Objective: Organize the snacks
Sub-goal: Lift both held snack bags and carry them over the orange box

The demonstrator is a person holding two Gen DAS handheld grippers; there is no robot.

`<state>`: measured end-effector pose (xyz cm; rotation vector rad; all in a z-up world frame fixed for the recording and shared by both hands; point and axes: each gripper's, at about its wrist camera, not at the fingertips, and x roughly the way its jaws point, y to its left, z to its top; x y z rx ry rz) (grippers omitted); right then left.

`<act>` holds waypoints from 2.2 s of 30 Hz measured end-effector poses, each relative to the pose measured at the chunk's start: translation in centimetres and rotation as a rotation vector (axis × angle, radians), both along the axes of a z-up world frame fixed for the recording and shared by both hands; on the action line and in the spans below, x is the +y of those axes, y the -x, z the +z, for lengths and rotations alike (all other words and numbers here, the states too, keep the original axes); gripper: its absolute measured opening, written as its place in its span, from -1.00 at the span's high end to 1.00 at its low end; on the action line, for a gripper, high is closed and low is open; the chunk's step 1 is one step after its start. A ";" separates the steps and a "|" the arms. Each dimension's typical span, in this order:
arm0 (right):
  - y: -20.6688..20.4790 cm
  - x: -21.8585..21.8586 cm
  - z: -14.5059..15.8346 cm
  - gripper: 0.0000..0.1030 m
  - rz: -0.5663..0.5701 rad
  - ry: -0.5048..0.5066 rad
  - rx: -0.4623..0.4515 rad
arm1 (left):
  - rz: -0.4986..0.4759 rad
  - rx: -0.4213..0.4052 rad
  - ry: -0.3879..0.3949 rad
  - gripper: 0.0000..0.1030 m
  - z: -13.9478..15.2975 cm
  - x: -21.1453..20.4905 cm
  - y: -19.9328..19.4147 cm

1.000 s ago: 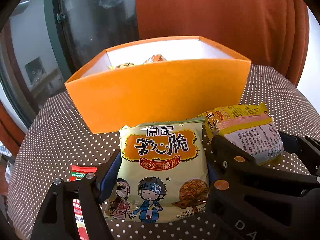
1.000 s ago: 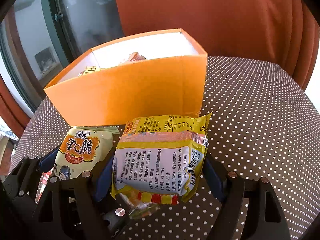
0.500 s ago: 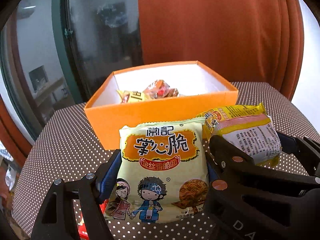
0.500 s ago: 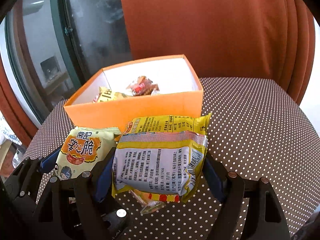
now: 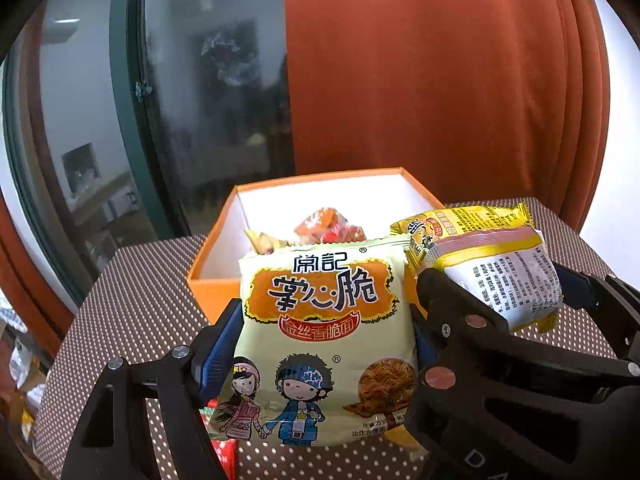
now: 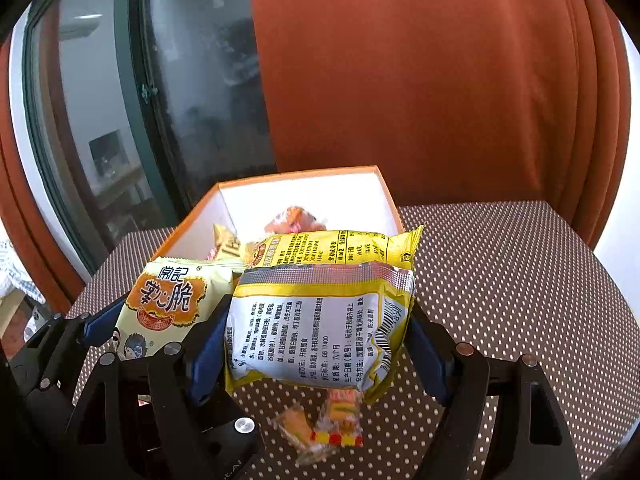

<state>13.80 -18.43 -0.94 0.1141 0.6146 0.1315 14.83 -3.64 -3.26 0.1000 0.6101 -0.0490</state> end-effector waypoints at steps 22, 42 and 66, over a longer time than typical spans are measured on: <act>-6.4 0.3 4.6 -0.57 0.045 -0.058 -0.128 | 0.073 -0.123 -0.025 -0.53 5.5 1.3 -6.0; -14.3 0.0 4.2 -0.57 0.058 -0.130 -0.082 | 0.095 -0.079 -0.108 -0.53 5.4 -1.4 -11.5; -24.1 0.0 -2.3 -0.57 -0.003 -0.152 0.158 | 0.144 0.200 -0.093 -0.58 -1.4 0.3 -22.4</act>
